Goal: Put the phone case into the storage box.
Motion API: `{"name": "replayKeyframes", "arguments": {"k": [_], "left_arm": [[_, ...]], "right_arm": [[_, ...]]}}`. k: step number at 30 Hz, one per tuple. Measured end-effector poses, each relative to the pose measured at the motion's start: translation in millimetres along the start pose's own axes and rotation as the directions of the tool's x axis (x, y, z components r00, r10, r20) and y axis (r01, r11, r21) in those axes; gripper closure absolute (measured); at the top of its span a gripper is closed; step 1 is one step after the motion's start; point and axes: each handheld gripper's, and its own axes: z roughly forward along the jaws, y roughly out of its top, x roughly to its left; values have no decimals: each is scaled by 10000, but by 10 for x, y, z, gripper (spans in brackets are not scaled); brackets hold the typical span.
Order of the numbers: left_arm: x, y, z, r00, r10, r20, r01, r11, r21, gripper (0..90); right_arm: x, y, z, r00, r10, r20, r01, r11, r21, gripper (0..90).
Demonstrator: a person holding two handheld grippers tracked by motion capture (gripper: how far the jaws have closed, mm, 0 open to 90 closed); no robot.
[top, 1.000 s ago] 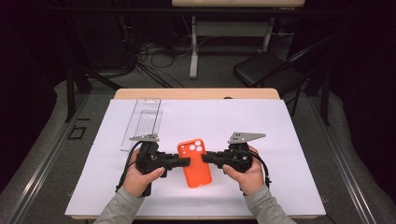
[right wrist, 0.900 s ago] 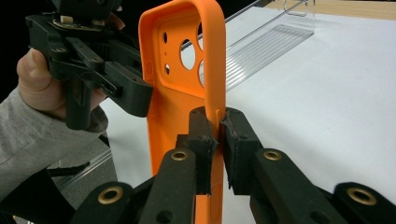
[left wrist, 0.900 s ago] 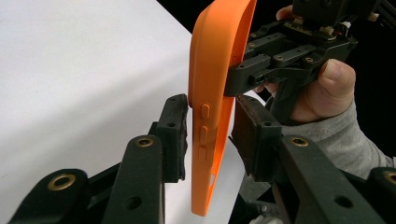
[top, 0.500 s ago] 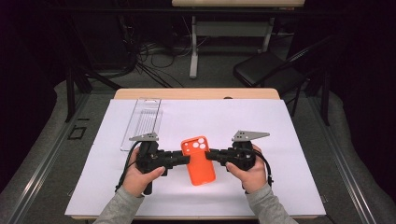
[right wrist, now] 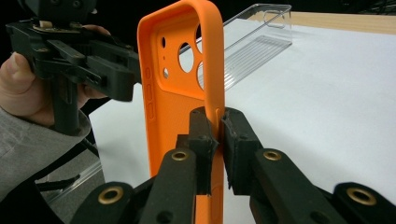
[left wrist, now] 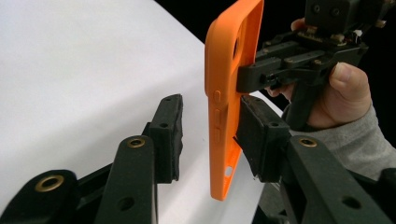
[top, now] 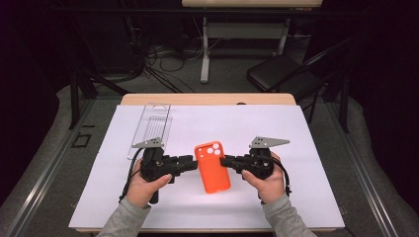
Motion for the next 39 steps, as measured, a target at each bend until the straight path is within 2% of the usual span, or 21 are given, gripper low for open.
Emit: {"name": "replayKeyframes", "arguments": {"k": [2, 7, 12, 16, 20, 21, 25, 28, 30, 31, 33, 34, 39], "left_arm": [[12, 6, -19, 9999, -54, -85, 53, 9999, -118, 552], [20, 11, -47, 9975, 330, -621, -345, 9992, -220, 504], [30, 22, -62, 9948, 461, -904, -484, 9986, -233, 466], [46, 19, -59, 9907, 526, -1255, -546, 9984, -124, 453], [22, 17, -55, 9894, 474, -1376, -495, 9987, -123, 454], [12, 20, -55, 9877, 544, -1465, -567, 9983, -113, 455], [-36, 44, -72, 9732, 1184, -1970, -1203, 9927, 20, 456], [-66, 54, -77, 9668, 1487, -2078, -1518, 9884, 12, 430], [-83, 55, -65, 9650, 1568, -2101, -1585, 9873, 91, 415], [-93, 53, -57, 9621, 1616, -2195, -1639, 9864, 79, 401], [-113, 51, -42, 9520, 1870, -2424, -1875, 9820, 212, 390], [-125, 50, -33, 9492, 1927, -2487, -1926, 9810, 250, 382], [-160, 48, -16, 9403, 2122, -2661, -2127, 9767, 271, 375]], "right_arm": [[-8, 3, -10, 10000, 32, 33, -32, 10000, -84, 826], [-14, 8, -29, 9999, 37, 168, -33, 9997, -237, 826], [-15, 7, -39, 9990, 13, 445, 0, 9995, -314, 826], [-5, 3, -38, 9971, -118, 747, 142, 9994, -318, 826], [8, -6, -24, 9943, -304, 1018, 330, 9992, -233, 826], [14, -9, -19, 9942, -274, 1039, 296, 9994, -204, 826], [22, -22, 5, 9931, -326, 1128, 346, 9993, -159, 826], [30, -30, 16, 9919, -372, 1217, 390, 9992, -127, 826], [39, -35, 28, 9904, -448, 1306, 466, 9989, -104, 826], [44, -38, 34, 9899, -478, 1338, 495, 9987, -95, 826], [56, -43, 43, 9881, -548, 1438, 556, 9985, -14, 826], [65, -46, 48, 9872, -553, 1496, 558, 9984, 7, 826], [94, -53, 69, 9854, -580, 1598, 576, 9983, 69, 826]]}}
